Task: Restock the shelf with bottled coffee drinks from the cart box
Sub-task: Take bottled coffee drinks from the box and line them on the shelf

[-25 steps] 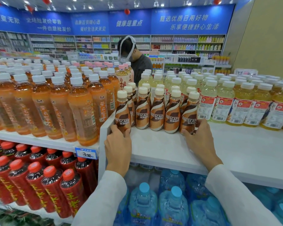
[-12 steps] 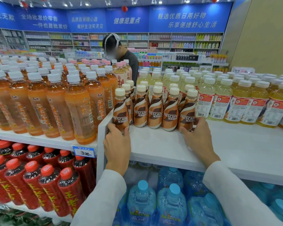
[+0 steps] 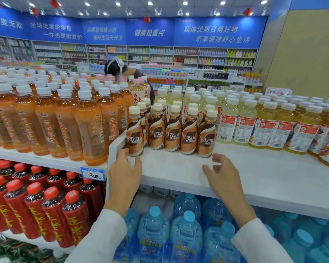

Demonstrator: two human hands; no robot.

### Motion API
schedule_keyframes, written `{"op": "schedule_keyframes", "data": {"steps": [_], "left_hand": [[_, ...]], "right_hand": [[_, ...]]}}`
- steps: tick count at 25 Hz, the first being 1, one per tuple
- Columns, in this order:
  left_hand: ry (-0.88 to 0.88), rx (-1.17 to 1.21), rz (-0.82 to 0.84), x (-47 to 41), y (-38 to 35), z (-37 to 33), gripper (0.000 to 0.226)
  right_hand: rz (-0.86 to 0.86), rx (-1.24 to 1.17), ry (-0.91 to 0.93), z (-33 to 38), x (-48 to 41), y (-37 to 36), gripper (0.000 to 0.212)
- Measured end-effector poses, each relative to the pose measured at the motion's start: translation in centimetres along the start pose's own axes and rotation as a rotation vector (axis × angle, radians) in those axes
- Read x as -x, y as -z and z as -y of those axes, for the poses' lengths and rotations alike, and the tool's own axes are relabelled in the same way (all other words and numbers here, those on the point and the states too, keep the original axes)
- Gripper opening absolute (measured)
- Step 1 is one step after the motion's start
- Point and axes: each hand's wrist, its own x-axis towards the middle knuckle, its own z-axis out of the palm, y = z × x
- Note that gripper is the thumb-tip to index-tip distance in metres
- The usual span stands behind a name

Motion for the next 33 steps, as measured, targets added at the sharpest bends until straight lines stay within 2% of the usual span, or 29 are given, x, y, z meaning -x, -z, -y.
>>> {"op": "schedule_keyframes", "data": {"steps": [4, 8, 11, 14, 17, 19, 24, 28, 32, 33], "left_hand": [[0.002, 0.097, -0.009, 3.9, 2.5, 1.5, 0.037], [0.112, 0.152, -0.027, 8.9, 5.0, 4.2, 0.028], [0.246, 0.145, -0.050, 13.2, 7.4, 7.5, 0.024], [0.454, 0.149, -0.100, 17.8, 10.9, 11.4, 0.024], [0.626, 0.135, -0.189, 22.6, 14.6, 16.1, 0.026], [0.716, 0.116, -0.279, 26.2, 17.0, 19.5, 0.029], [1.001, 0.122, -0.494, 34.5, 22.7, 27.6, 0.018], [1.211, 0.097, -0.563, 38.8, 26.8, 33.5, 0.009], [1.338, 0.151, -0.617, 39.2, 30.1, 39.3, 0.008], [1.368, 0.137, -0.618, 38.6, 30.7, 40.9, 0.012]], "right_hand": [[0.055, -0.114, 0.100, -0.1, 5.7, -0.2, 0.039], [0.128, -0.308, 0.140, -0.7, 10.2, -1.7, 0.032], [0.175, -0.377, 0.173, -2.1, 13.9, -5.1, 0.035], [0.255, -0.422, 0.163, -2.5, 18.0, -9.0, 0.039], [0.406, -0.466, 0.076, -2.9, 21.7, -13.4, 0.046], [0.599, -0.431, -0.002, -2.9, 24.4, -16.5, 0.051], [0.991, -0.319, -0.094, -1.0, 31.5, -24.6, 0.032], [1.122, -0.153, -0.117, -0.4, 38.0, -31.7, 0.042], [1.229, -0.074, -0.138, -0.2, 43.9, -36.9, 0.035], [1.274, -0.048, -0.129, -0.1, 44.9, -37.9, 0.043]]}}
